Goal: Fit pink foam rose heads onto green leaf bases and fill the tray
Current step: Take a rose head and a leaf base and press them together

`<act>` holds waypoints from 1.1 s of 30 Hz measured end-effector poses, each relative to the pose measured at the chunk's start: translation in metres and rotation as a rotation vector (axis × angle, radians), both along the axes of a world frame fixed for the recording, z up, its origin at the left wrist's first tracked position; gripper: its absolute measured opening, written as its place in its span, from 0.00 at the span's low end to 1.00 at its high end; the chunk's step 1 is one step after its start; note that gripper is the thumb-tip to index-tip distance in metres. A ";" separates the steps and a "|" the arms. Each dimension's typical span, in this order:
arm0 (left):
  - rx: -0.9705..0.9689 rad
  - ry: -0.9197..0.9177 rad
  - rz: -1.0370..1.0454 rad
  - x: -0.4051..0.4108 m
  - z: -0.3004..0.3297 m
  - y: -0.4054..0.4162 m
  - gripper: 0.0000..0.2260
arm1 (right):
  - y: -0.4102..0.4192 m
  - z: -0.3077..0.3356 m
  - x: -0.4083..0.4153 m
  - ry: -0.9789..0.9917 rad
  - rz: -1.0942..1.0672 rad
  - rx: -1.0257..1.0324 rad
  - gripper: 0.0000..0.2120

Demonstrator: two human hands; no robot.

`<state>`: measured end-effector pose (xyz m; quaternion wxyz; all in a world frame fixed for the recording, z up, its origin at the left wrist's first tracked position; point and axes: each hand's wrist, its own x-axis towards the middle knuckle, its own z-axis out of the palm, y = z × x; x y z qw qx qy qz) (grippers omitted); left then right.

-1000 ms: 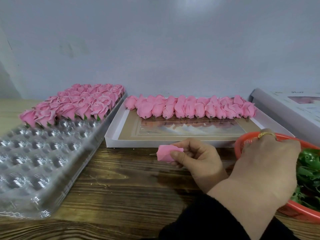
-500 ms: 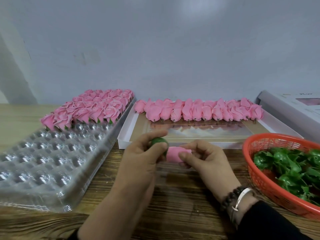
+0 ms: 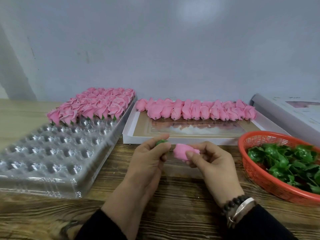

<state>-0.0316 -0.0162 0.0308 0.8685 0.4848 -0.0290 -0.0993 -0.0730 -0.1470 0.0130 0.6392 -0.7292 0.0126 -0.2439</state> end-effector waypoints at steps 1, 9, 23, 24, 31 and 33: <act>0.011 -0.007 0.013 0.000 0.000 0.000 0.09 | 0.000 0.001 0.000 0.002 -0.008 0.003 0.08; 0.094 0.068 0.097 0.010 -0.005 0.000 0.11 | -0.001 0.005 0.005 -0.079 -0.019 -0.008 0.12; -0.186 0.155 -0.054 0.011 -0.011 -0.007 0.14 | 0.004 0.003 0.004 -0.286 -0.090 -0.348 0.17; -0.166 0.138 -0.066 0.010 -0.012 -0.008 0.14 | 0.003 0.003 0.004 -0.275 -0.096 -0.358 0.16; 0.006 0.009 -0.131 0.006 -0.015 -0.012 0.14 | -0.002 0.003 0.007 -0.228 -0.134 -0.412 0.12; 0.060 -0.032 -0.131 0.005 -0.015 -0.012 0.14 | -0.002 0.002 0.007 -0.220 -0.138 -0.439 0.10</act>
